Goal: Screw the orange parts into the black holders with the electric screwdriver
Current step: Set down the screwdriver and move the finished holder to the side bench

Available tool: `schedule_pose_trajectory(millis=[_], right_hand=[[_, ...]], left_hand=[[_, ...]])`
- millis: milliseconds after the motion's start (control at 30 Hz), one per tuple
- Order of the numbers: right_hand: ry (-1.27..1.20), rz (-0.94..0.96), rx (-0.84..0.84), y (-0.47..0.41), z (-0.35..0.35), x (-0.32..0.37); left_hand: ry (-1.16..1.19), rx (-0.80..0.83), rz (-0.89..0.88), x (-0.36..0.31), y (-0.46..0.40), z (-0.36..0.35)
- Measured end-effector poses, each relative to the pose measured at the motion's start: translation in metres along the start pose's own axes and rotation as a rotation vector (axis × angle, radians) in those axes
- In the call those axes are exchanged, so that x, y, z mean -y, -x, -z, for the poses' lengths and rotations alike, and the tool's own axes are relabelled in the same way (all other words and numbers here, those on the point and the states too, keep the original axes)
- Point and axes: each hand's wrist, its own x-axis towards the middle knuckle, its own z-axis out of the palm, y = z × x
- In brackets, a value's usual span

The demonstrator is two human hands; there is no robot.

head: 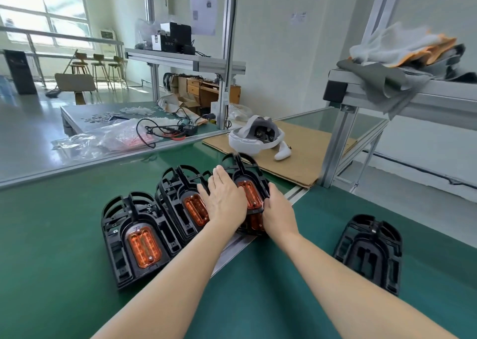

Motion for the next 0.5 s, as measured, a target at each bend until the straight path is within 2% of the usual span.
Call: schedule_pose_trajectory(millis=[300,500], right_hand=[[0.068,0.049,-0.031,-0.012,-0.019,-0.002],[0.123,0.062,-0.023,-0.021,-0.021,-0.007]], left_hand=[[-0.258,-0.020,-0.061,0.015,-0.009,-0.013],[-0.334,-0.006,-0.090,0.019,-0.007,-0.014]])
